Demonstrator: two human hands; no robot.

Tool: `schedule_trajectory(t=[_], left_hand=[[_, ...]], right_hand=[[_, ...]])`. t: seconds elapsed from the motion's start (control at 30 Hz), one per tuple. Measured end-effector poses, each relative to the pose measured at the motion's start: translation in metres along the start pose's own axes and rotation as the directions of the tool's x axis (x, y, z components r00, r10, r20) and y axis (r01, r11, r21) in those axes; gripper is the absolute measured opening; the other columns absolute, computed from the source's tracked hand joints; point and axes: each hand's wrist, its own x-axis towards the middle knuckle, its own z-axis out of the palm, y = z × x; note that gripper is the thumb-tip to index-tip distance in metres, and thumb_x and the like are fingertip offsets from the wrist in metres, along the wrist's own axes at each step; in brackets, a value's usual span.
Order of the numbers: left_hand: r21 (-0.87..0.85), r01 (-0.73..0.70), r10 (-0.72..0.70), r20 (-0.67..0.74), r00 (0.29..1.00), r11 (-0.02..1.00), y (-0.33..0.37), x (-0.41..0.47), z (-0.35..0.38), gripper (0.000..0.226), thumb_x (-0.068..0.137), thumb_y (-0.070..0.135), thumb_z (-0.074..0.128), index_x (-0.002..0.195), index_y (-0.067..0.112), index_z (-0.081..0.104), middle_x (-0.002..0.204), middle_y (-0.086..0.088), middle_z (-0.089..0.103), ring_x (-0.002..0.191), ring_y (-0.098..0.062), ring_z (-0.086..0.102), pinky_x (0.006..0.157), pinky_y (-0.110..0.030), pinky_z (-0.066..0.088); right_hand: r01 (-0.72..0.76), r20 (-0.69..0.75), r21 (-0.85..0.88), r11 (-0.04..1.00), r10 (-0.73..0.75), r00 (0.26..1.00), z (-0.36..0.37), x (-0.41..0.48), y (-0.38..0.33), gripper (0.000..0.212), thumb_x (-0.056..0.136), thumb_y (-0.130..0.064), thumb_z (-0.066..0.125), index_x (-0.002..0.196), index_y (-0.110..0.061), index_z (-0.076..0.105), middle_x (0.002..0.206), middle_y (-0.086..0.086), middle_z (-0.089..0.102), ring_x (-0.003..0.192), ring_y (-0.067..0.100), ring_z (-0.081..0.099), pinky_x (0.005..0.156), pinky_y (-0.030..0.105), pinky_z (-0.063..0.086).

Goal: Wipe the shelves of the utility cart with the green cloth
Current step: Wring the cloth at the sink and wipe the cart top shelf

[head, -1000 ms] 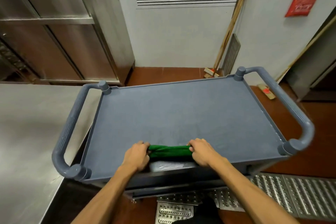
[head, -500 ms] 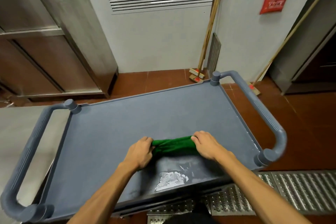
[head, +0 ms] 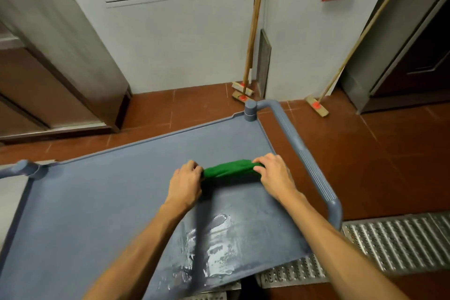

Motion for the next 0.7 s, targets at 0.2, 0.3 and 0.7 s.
schedule_trajectory(t=[0.2,0.3,0.7], left_hand=[[-0.005,-0.045,0.046,0.146,0.988,0.999,0.019,-0.012,0.044,0.031,0.076,0.002,0.063,0.106,0.007,0.067,0.128,-0.013,0.065,0.111,-0.036,0.064,0.092,-0.042,0.05],[-0.03,-0.019,0.023,0.172,0.985,0.999,0.019,-0.02,0.053,0.042,0.082,0.0,0.061,0.123,0.007,0.063,0.145,-0.012,0.055,0.13,-0.032,0.055,0.108,-0.044,0.042],[-0.12,-0.017,0.042,0.214,0.976,0.993,0.016,-0.045,0.046,0.05,0.091,0.0,0.046,0.14,0.008,0.049,0.158,-0.006,0.039,0.144,-0.025,0.038,0.111,-0.041,0.04]], right_hand=[[-0.039,0.235,-0.099,0.994,0.062,0.97,0.027,-0.025,0.041,0.02,0.095,-0.028,0.058,0.114,-0.024,0.066,0.114,0.002,0.062,0.112,0.022,0.054,0.088,0.033,0.042],[-0.015,0.193,-0.118,0.993,0.037,0.98,0.038,-0.032,0.042,0.018,0.096,-0.023,0.057,0.113,-0.025,0.064,0.114,-0.001,0.063,0.108,0.021,0.054,0.089,0.032,0.04],[-0.141,0.17,-0.12,0.983,0.16,0.972,0.049,-0.058,0.028,0.021,0.097,-0.014,0.054,0.113,-0.024,0.063,0.115,-0.001,0.064,0.104,0.018,0.058,0.083,0.031,0.045]])
